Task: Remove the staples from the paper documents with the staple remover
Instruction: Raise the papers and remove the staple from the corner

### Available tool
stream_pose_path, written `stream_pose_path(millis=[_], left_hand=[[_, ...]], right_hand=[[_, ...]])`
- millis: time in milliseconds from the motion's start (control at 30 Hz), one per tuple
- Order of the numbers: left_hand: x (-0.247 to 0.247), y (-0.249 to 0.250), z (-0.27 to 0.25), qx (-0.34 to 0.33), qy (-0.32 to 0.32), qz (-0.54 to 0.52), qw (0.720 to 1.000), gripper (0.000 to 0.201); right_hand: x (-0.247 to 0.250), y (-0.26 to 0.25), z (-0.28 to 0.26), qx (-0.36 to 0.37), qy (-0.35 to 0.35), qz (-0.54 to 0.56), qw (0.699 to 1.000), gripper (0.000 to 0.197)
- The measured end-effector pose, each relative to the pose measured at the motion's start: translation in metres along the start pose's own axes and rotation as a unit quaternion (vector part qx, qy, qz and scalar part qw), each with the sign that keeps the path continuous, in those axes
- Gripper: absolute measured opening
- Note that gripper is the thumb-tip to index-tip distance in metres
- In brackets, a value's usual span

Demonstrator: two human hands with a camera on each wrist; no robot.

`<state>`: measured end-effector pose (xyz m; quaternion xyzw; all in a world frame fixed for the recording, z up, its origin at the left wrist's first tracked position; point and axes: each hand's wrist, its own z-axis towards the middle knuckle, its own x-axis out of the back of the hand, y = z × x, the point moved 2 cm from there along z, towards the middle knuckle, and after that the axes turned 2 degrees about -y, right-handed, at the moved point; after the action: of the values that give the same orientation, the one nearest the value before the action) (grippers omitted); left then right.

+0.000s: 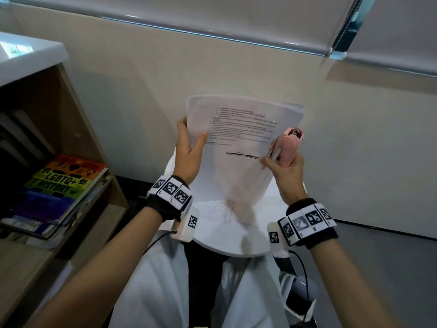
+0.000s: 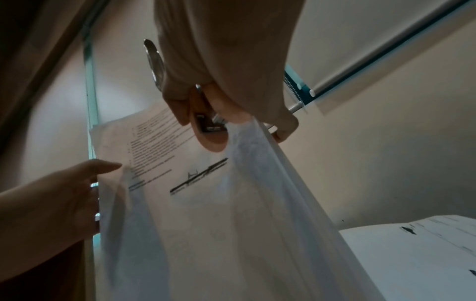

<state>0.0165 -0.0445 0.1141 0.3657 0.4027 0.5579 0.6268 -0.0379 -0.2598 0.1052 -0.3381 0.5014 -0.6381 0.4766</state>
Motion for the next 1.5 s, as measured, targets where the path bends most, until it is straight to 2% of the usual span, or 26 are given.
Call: stream_pose_path(millis=[100, 200, 333, 433, 533, 700, 867, 1000, 1067, 1200, 1367, 1500], left_hand=[[-0.005, 0.007, 0.008, 0.015, 0.003, -0.016, 1.0, 0.026], [-0.008, 0.009, 0.016, 0.006, 0.013, -0.012, 1.0, 0.015], [-0.013, 0.014, 0.022, -0.034, 0.006, 0.0, 0.999, 0.002], [-0.013, 0.012, 0.018, -0.055, 0.0, 0.0, 0.999, 0.003], [-0.012, 0.0, 0.009, -0.031, -0.009, -0.005, 0.999, 0.007], [-0.012, -0.004, 0.008, -0.017, -0.007, 0.014, 1.0, 0.009], [-0.011, 0.001, 0.016, -0.03, 0.0, 0.031, 0.999, 0.014], [-0.009, 0.0, 0.019, -0.036, -0.008, 0.049, 0.998, 0.013], [-0.008, 0.0, 0.019, -0.041, -0.004, 0.06, 0.997, 0.014], [-0.007, 0.001, 0.019, -0.04, -0.002, 0.068, 0.997, 0.015], [-0.004, -0.002, 0.02, -0.03, 0.002, 0.075, 0.997, 0.026], [-0.006, 0.001, 0.02, -0.036, -0.003, 0.08, 0.996, 0.024]], right_hand=[[-0.003, -0.005, 0.006, -0.002, -0.018, -0.013, 1.0, 0.03], [-0.006, -0.013, 0.011, 0.001, -0.007, -0.004, 1.0, 0.023], [-0.007, -0.017, 0.015, 0.012, 0.003, -0.007, 1.0, 0.034], [-0.003, -0.014, 0.017, 0.013, -0.002, -0.002, 1.0, 0.053], [-0.001, -0.007, 0.016, -0.004, -0.014, 0.002, 1.0, 0.074], [-0.001, -0.008, 0.023, -0.011, -0.015, -0.003, 1.0, 0.078], [-0.003, -0.017, 0.029, -0.002, -0.013, 0.012, 1.0, 0.084], [-0.012, -0.05, 0.037, 0.048, 0.064, 0.035, 0.996, 0.099], [-0.02, -0.074, 0.041, 0.092, 0.087, 0.067, 0.99, 0.088], [-0.06, -0.134, 0.045, 0.172, 0.114, 0.125, 0.971, 0.024], [-0.128, -0.146, 0.057, 0.104, 0.105, 0.165, 0.975, 0.017], [-0.156, -0.129, 0.06, 0.105, 0.117, 0.096, 0.983, 0.012]])
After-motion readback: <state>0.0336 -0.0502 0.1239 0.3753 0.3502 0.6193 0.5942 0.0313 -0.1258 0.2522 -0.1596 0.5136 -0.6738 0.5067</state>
